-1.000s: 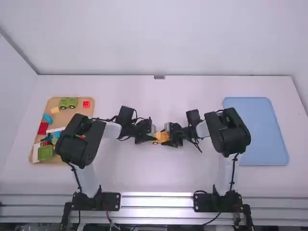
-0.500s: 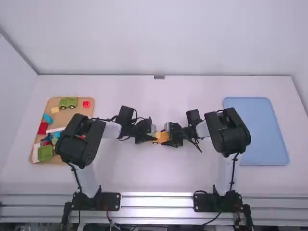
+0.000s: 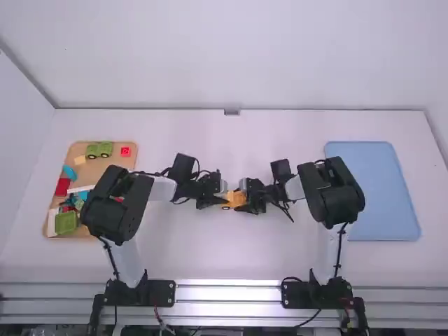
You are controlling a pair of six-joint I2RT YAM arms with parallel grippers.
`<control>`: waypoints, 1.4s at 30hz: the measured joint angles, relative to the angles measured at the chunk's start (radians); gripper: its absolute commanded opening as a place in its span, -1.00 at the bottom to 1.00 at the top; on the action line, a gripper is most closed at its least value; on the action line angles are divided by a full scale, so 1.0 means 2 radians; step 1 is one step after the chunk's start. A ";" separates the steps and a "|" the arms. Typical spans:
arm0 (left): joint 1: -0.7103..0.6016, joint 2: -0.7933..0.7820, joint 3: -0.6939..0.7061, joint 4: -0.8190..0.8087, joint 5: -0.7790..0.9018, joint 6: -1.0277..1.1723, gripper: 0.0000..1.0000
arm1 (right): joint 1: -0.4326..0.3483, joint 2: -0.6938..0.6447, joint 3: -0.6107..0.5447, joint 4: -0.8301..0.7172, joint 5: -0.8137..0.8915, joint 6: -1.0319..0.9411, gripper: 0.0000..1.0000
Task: Assemble lego blocks to make yellow taxi
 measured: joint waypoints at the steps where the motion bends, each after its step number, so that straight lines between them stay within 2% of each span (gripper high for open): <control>1: 0.000 0.000 0.000 -0.001 0.002 0.000 -0.65 | 0.000 0.000 0.000 0.000 0.000 -0.001 0.24; 4: 0.000 0.000 0.000 -0.004 0.005 -0.002 -0.77 | 0.000 0.000 0.000 0.000 0.000 -0.001 0.25; 12: 0.000 0.000 0.000 -0.003 0.006 -0.013 -0.74 | 0.000 0.000 0.000 0.000 0.000 0.000 0.25; 23: 0.000 0.000 0.001 -0.003 0.006 -0.036 -0.26 | 0.000 0.000 0.000 0.000 0.000 0.000 0.25; 32: 0.000 0.000 0.001 -0.005 0.007 -0.036 -0.07 | 0.000 0.000 0.000 0.000 0.000 0.000 0.25; 34: 0.000 0.000 0.001 -0.004 0.004 -0.037 0.29 | 0.000 0.000 0.000 0.000 0.000 0.000 0.26; 42: 0.000 -0.005 -0.001 0.000 -0.029 -0.043 0.44 | 0.000 0.000 0.000 0.000 0.001 0.000 0.26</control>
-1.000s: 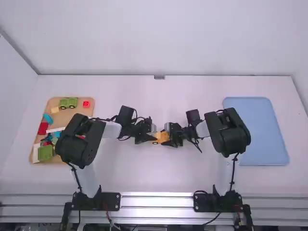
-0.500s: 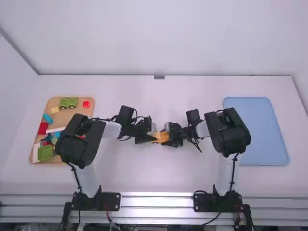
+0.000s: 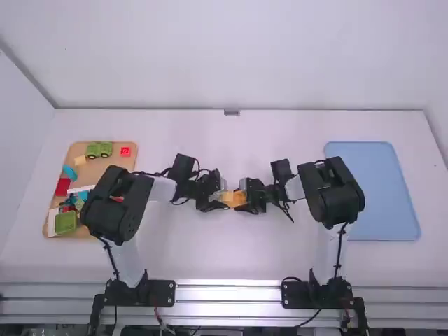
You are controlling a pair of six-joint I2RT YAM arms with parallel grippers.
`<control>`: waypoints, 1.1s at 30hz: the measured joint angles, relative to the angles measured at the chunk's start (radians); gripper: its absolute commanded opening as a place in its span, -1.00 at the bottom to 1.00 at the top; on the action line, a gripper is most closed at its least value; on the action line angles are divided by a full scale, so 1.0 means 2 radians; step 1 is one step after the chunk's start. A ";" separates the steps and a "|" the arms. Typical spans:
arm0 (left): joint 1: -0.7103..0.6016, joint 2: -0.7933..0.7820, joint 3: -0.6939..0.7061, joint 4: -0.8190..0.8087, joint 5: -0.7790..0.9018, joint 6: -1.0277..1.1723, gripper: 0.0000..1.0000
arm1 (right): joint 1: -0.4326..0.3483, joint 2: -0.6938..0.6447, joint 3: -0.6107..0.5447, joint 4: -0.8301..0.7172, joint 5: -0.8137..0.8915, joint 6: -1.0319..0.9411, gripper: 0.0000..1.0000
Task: Assemble lego blocks to make yellow taxi
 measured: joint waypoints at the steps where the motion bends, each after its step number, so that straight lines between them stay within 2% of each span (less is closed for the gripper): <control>1: 0.000 -0.007 0.000 0.000 0.000 0.000 0.46 | 0.000 0.000 0.000 0.000 0.000 0.000 0.26; 4: 0.000 -0.027 0.000 0.002 0.000 0.000 0.37 | 0.000 0.000 0.000 0.000 -0.001 0.000 0.26; 5: 0.000 -0.040 0.000 0.006 0.000 -0.001 0.07 | 0.000 0.000 0.000 0.000 -0.001 0.000 0.26; 6: 0.000 -0.043 0.000 0.006 0.001 -0.001 -0.15 | 0.000 0.000 0.000 0.000 -0.001 0.000 0.26; 7: 0.000 -0.049 0.000 0.007 0.002 -0.001 -0.83 | 0.000 0.000 0.000 0.000 -0.001 0.000 0.26; 8: 0.000 -0.051 0.000 0.005 0.006 -0.002 -0.96 | 0.000 0.000 0.000 0.000 -0.001 0.000 0.26; 13: 0.000 -0.051 0.000 -0.004 0.028 0.000 -0.95 | 0.000 0.000 0.000 0.000 -0.001 0.000 0.26; 33: 0.000 -0.026 0.000 -0.029 0.033 0.001 -0.96 | 0.000 0.000 0.000 -0.002 -0.002 0.000 0.27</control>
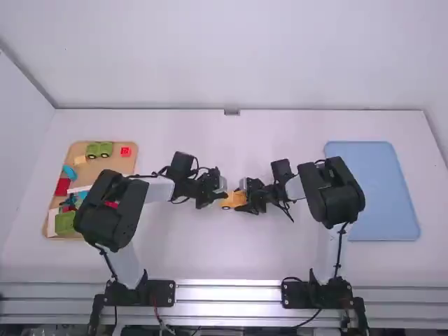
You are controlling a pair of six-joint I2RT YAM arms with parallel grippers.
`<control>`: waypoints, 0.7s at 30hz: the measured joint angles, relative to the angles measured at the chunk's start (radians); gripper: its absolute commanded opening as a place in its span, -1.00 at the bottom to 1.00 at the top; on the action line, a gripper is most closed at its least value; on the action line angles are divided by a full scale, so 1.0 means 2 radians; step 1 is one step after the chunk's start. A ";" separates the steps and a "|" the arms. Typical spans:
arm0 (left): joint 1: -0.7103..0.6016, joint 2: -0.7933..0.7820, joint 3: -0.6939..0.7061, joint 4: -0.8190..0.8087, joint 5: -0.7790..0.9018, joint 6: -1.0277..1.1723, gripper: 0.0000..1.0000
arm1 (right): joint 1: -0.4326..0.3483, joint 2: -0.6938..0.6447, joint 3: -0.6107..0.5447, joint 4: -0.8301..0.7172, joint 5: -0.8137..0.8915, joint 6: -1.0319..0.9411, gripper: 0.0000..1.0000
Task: Assemble lego blocks to make yellow taxi
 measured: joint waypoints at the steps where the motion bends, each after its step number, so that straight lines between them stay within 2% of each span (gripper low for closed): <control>1: 0.000 0.000 0.000 -0.004 -0.003 0.000 -0.96 | 0.000 0.000 0.000 0.000 0.000 0.000 0.27; 11: 0.000 0.000 0.000 -0.016 -0.007 0.000 -0.95 | 0.000 0.000 0.000 -0.001 0.000 -0.002 0.27; 21: 0.000 0.000 0.000 0.031 0.003 -0.001 -0.96 | 0.000 0.000 0.000 0.000 0.000 0.000 0.27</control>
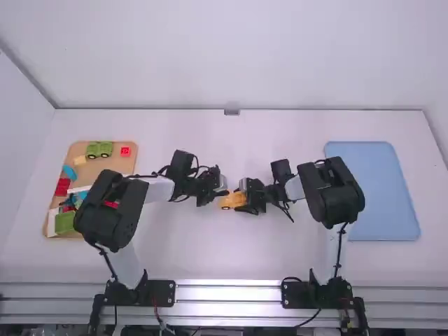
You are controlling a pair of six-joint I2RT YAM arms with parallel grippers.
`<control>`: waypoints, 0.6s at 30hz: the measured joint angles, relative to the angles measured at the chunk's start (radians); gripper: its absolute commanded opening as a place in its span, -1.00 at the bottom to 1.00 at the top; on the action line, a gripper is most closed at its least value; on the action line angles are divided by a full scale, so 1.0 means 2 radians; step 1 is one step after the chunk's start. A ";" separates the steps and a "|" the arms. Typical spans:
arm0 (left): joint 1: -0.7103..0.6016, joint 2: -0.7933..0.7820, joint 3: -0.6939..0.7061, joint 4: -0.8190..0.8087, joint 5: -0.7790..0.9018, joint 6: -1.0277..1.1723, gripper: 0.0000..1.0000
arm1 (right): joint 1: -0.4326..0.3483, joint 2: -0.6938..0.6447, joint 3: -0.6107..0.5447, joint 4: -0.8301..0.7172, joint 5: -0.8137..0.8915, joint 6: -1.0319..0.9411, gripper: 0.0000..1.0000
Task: Assemble lego blocks to make yellow taxi
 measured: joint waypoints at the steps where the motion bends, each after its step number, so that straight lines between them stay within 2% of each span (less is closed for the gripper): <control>1: 0.000 0.000 0.000 -0.003 0.000 0.000 -0.96 | 0.000 0.000 0.000 0.000 0.000 0.000 0.27; 9: -0.005 0.000 0.000 -0.035 0.000 0.000 -0.96 | 0.000 0.000 0.000 0.000 0.000 0.000 0.27; 18: -0.013 0.019 0.001 -0.010 0.008 0.000 -0.96 | 0.000 0.000 0.000 -0.002 0.000 -0.003 0.27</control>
